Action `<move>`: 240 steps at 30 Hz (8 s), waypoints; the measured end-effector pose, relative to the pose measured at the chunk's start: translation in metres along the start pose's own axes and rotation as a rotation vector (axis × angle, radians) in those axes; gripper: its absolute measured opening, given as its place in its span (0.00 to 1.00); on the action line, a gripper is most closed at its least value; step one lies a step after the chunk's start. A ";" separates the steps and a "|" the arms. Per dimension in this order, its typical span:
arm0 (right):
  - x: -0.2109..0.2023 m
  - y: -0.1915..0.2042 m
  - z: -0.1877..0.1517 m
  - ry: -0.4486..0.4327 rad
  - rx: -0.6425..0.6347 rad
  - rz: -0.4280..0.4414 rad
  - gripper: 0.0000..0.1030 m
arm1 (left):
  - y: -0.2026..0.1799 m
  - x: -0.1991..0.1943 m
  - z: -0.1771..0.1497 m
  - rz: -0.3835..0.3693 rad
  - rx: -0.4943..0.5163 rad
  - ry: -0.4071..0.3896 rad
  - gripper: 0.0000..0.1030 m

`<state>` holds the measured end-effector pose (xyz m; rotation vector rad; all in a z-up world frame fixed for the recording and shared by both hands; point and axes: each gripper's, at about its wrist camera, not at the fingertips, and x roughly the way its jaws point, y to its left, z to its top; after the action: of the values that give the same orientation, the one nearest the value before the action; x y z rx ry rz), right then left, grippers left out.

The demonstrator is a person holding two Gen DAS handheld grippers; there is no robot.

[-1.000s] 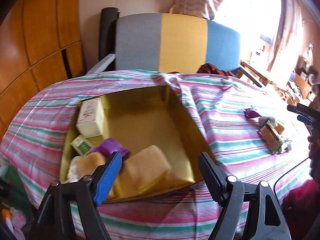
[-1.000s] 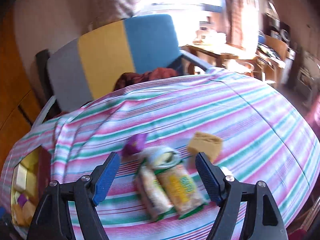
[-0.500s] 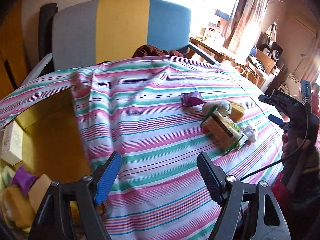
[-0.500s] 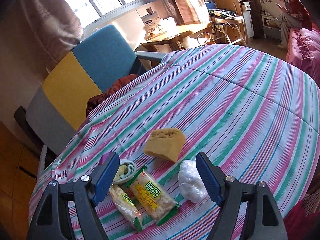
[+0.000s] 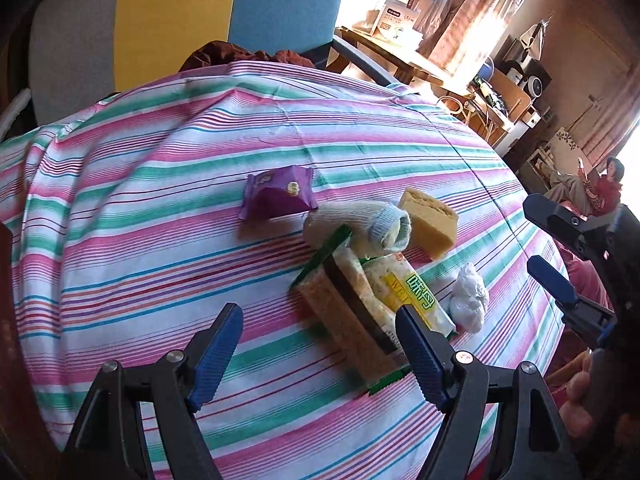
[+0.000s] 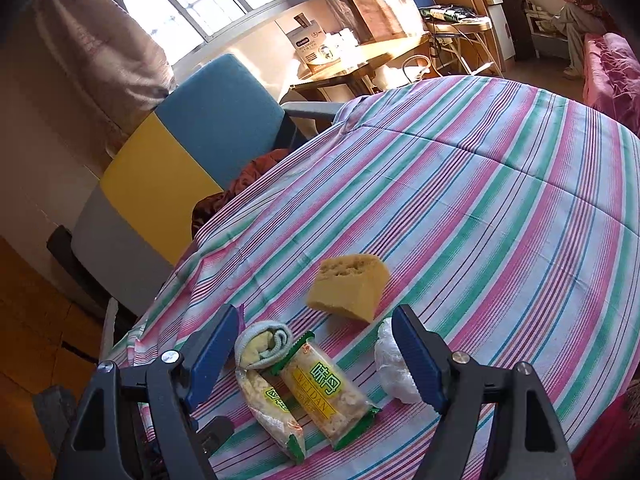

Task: Organize objects
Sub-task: 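Move both tools from the tray back toward the remaining items, then grasp the yellow snack bag with the left tool while the right grasps the clear plastic bag, then place the snack bag in the gold tray with the left tool while the right holds the plastic bag, then lower the clear plastic bag into the gold tray and open the right tool, then move both tools from the tray back toward the remaining items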

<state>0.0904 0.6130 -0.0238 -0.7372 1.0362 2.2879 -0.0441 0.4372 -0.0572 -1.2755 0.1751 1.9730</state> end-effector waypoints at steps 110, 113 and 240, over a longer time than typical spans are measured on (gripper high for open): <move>0.087 -0.012 -0.019 0.322 -0.261 -0.471 0.35 | 0.353 -0.162 -0.085 0.413 -0.432 -0.107 0.37; 0.076 -0.023 -0.014 0.322 -0.267 -0.469 0.35 | 0.372 -0.155 -0.078 0.455 -0.456 -0.097 0.37; 0.022 -0.012 0.016 0.008 -0.024 -0.180 0.45 | 0.173 -0.204 -0.154 0.397 -0.135 -0.246 0.58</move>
<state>0.0785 0.6372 -0.0352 -0.8162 0.9088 2.1482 -0.0056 0.1348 -0.0121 -1.1302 0.1863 2.5000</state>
